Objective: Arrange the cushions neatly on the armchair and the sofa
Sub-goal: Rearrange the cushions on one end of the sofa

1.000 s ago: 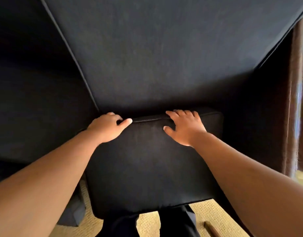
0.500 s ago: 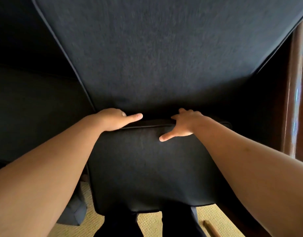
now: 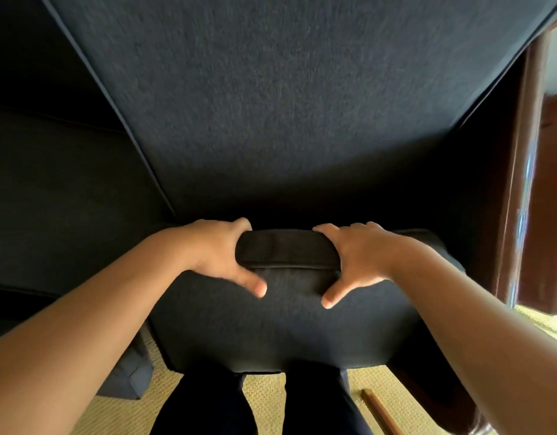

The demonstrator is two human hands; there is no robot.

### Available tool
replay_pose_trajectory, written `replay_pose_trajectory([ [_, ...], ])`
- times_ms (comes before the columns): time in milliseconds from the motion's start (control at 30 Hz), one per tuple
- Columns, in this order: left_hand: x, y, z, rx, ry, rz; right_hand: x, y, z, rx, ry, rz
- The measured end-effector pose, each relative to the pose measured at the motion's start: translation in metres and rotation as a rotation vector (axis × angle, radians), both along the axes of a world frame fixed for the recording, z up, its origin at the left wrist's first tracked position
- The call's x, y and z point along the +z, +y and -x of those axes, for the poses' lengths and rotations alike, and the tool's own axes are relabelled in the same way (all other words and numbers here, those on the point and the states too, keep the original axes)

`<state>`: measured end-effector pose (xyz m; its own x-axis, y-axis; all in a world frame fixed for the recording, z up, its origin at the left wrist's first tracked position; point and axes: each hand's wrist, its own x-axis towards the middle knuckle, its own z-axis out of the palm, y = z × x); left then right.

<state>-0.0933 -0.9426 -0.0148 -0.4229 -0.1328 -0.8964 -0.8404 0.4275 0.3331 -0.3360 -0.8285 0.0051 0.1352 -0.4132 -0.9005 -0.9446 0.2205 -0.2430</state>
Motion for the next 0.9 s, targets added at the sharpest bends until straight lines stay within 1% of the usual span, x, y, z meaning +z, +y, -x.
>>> replay_pose_trajectory([
  [67,0.013,0.014,-0.002,-0.205,0.039,0.107,0.006,0.013,-0.001,0.042,-0.018,0.078],
  [100,0.018,0.02,-0.004,-0.251,0.08,0.166,0.009,0.019,-0.002,0.038,-0.018,0.114],
  [167,0.027,0.029,-0.009,-0.25,0.16,0.219,0.015,0.028,-0.007,0.037,0.01,0.156],
  [300,0.045,0.037,-0.018,-0.221,0.287,0.256,0.031,0.039,-0.025,0.039,0.073,0.245],
  [500,0.085,0.039,-0.054,-0.222,0.398,0.384,0.067,0.039,-0.064,0.08,0.119,0.364],
  [567,0.101,0.034,-0.078,-0.195,0.411,0.439,0.084,0.028,-0.085,0.109,0.13,0.4],
  [667,0.125,0.02,-0.127,-0.113,0.427,0.516,0.119,-0.005,-0.122,0.132,0.154,0.525],
  [733,0.146,0.014,-0.16,-0.048,0.455,0.585,0.145,-0.034,-0.15,0.216,0.162,0.546],
  [767,0.157,0.012,-0.175,0.007,0.49,0.608,0.156,-0.046,-0.162,0.257,0.161,0.541],
  [833,0.18,0.001,-0.212,0.182,0.567,0.677,0.18,-0.071,-0.189,0.314,0.132,0.581],
  [867,0.187,-0.009,-0.231,0.263,0.558,0.744,0.188,-0.08,-0.201,0.337,0.114,0.608],
  [900,0.196,-0.022,-0.254,0.32,0.501,0.81,0.195,-0.089,-0.216,0.375,0.102,0.621],
])
